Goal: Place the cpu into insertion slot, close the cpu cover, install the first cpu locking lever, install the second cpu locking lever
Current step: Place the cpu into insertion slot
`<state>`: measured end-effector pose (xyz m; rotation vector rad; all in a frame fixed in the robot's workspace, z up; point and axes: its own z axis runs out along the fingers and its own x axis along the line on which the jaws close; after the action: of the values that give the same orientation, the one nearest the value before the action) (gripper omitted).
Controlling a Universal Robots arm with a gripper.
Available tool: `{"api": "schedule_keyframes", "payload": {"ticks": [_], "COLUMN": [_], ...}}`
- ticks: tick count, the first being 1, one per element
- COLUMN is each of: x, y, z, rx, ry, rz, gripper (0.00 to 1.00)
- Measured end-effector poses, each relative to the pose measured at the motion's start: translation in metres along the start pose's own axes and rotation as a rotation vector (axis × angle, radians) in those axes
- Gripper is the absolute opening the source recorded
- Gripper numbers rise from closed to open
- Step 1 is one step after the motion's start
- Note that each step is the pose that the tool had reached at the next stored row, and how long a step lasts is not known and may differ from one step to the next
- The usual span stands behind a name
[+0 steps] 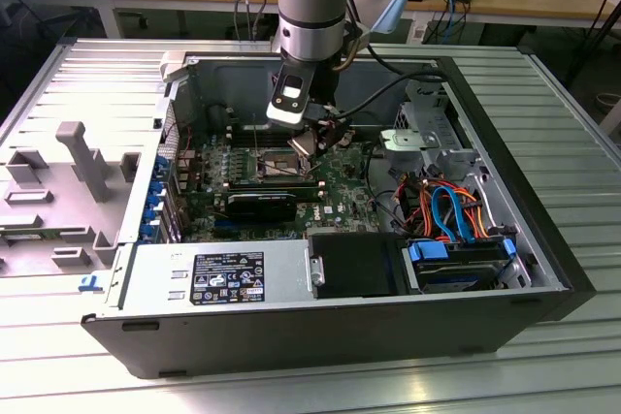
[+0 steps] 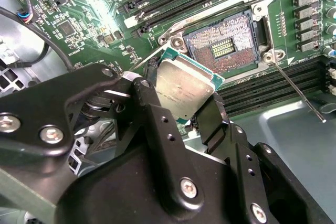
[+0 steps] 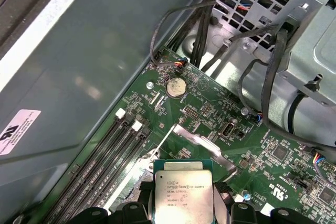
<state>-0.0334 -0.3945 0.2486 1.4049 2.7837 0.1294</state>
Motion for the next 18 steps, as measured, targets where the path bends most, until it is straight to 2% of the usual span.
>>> {"api": "schedule_keyframes", "payload": {"ticks": [18], "x": [0.0], "y": [0.0], "z": [0.0005], "rx": [-0.0004], "ry": [-0.0016], "rz": [0.02], "gripper": [0.54]}}
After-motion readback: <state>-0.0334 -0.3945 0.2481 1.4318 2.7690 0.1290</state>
